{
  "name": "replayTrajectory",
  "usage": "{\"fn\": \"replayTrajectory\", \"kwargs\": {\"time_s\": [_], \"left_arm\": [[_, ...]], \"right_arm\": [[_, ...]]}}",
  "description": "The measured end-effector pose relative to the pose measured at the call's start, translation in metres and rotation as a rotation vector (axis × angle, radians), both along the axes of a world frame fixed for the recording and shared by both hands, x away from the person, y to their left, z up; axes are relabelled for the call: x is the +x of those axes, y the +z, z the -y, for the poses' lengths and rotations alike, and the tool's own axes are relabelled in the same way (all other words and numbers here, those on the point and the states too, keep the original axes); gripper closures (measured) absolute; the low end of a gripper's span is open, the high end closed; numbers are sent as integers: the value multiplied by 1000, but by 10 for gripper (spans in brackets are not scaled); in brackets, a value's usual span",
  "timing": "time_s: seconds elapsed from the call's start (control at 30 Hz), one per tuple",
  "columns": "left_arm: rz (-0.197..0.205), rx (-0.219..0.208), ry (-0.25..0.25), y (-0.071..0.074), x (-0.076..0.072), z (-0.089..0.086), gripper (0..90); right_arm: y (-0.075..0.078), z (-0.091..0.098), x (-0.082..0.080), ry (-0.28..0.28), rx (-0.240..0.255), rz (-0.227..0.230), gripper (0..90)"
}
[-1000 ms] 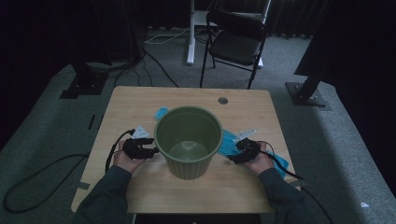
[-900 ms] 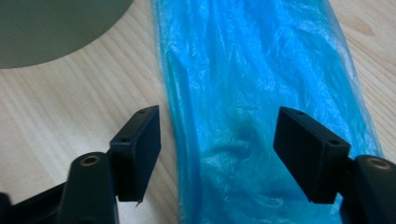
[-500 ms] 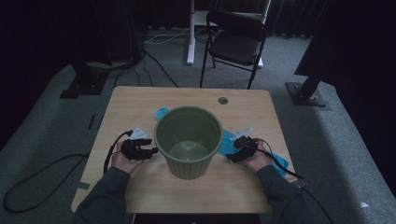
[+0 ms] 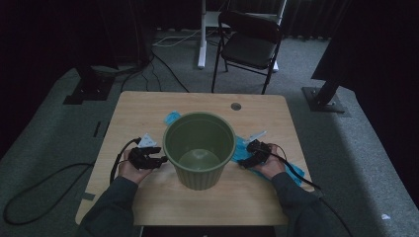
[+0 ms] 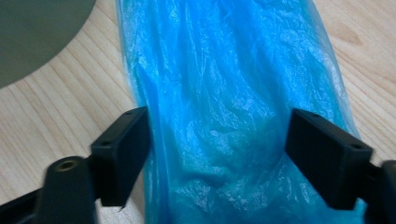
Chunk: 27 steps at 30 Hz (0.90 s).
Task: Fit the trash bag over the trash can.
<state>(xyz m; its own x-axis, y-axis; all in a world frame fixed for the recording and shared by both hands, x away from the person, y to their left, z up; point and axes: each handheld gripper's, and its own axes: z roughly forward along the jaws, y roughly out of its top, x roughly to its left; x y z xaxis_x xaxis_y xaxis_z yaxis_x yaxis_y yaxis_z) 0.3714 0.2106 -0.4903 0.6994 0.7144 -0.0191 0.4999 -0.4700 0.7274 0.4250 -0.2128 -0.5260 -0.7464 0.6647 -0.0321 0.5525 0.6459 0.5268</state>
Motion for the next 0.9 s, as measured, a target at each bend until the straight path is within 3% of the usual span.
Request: {"fn": "replayTrajectory", "kwargs": {"time_s": [0.1, 0.37, 0.67, 0.8, 0.9], "left_arm": [[1, 1, 0, 0, 0, 0, 465], [-1, 2, -1, 0, 0, 1, 465], [-3, -2, -2, 0, 0, 0, 465], [-2, -6, -4, 0, 0, 0, 467], [-2, -9, -5, 0, 0, 0, 467]], "right_arm": [[1, 1, 2, -11, 20, -25, 322], [4, 6, 8, -49, 14, -30, 512], [6, 11, 14, -98, 10, -27, 856], [5, 15, 16, -106, 45, -40, 890], [5, 17, 16, -110, 43, -36, 892]]}}
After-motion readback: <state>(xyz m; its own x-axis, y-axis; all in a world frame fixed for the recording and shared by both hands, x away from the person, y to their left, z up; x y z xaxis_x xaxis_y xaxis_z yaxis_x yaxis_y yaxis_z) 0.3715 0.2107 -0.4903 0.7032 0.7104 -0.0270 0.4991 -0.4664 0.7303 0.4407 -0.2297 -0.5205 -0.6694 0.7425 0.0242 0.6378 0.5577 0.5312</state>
